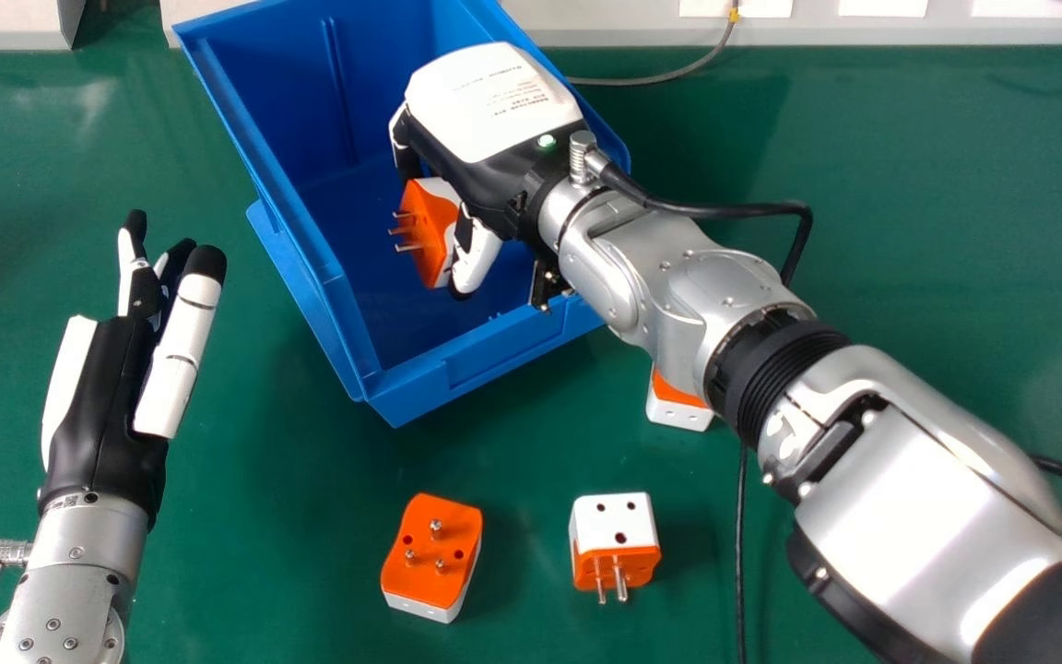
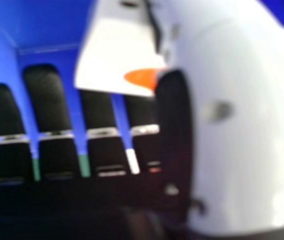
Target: Pick all objects and put in blue box
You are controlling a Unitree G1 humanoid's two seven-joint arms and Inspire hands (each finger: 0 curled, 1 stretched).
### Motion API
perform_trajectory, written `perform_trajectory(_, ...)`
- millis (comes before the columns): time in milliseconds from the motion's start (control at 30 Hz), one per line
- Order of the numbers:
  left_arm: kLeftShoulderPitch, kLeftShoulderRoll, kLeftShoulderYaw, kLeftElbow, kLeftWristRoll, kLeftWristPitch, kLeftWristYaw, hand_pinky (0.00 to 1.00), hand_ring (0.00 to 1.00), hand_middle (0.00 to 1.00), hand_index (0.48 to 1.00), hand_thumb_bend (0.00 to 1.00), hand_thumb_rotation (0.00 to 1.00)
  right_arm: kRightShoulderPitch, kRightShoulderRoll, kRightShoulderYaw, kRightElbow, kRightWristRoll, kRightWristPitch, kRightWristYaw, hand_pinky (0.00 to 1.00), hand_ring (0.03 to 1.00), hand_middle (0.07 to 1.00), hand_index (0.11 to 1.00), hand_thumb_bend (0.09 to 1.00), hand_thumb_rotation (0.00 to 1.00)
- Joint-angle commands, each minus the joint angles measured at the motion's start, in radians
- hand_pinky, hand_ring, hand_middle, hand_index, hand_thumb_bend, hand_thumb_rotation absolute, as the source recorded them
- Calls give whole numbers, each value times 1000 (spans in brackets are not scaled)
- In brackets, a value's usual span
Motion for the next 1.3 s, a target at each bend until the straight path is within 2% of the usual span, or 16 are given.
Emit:
perform_trajectory(0,-17,-5,-4,-6,2,-18,6,910,965,971,957,539,963,-5,-14,-12,-28,16,-11,-36,676,836,889,842,580,122)
perform_trajectory(33,-18,-6,-4,-7,2,-18,5,912,966,972,958,539,963,-3,-15,-11,-28,17,-13,-41,710,871,923,881,590,141)
perform_trajectory(200,-27,-7,-7,7,3,-28,6,915,971,979,964,540,964,3,-20,-17,-38,24,-17,-39,770,923,973,939,592,178)
perform_trajectory(433,-40,-6,-8,31,3,-44,4,915,969,975,966,540,968,23,-40,-42,-89,46,-50,-55,814,957,996,976,567,189)
perform_trajectory(567,-47,-2,-7,47,2,-51,2,915,969,974,967,540,969,78,-88,-63,-201,68,-96,-79,822,960,999,978,553,181)
perform_trajectory(700,-55,1,-4,54,-2,-46,-1,916,970,974,969,544,969,227,-185,-93,-469,63,-128,-96,807,948,1000,971,561,164)
perform_trajectory(933,-76,15,10,99,-13,-57,-11,917,970,974,970,550,966,494,-337,-155,-921,38,-113,-46,775,927,999,963,550,182)
perform_trajectory(1100,-77,17,17,88,-20,-43,-14,916,969,974,970,552,965,650,-419,-213,-1148,32,-87,5,792,942,1000,969,516,201)
perform_trajectory(1200,-75,15,23,82,-26,-44,-16,915,969,975,971,553,963,771,-443,-261,-1268,41,-57,15,808,952,1000,974,499,212)
perform_trajectory(1267,-74,15,24,82,-21,-46,-12,917,969,977,972,554,961,840,-450,-289,-1321,48,-51,12,820,954,1000,974,493,210)
